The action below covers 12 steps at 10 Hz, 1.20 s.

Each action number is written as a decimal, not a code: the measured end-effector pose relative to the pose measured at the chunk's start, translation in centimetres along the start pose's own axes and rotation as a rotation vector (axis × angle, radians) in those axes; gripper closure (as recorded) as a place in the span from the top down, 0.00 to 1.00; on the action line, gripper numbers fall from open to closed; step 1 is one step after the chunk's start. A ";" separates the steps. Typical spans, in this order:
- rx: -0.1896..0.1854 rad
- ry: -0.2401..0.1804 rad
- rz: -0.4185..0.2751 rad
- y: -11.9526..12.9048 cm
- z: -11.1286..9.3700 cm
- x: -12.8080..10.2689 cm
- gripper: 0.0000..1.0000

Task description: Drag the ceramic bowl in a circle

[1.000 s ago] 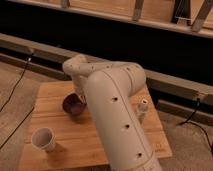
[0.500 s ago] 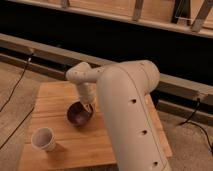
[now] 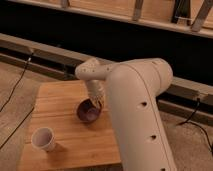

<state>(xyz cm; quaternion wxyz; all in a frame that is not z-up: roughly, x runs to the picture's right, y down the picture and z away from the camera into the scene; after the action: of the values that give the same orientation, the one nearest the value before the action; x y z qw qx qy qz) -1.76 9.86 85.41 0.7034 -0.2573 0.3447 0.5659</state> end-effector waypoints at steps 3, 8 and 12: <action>0.013 -0.019 0.020 -0.3 -0.2 -2.9 0.00; 0.032 -0.021 -0.054 3.4 -0.3 -6.5 0.00; 0.034 -0.002 -0.109 5.4 0.1 -6.0 0.01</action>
<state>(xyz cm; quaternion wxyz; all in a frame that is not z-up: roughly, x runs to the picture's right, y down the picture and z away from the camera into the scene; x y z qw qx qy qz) -7.68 7.46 90.26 0.7378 -0.2630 0.3390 0.5210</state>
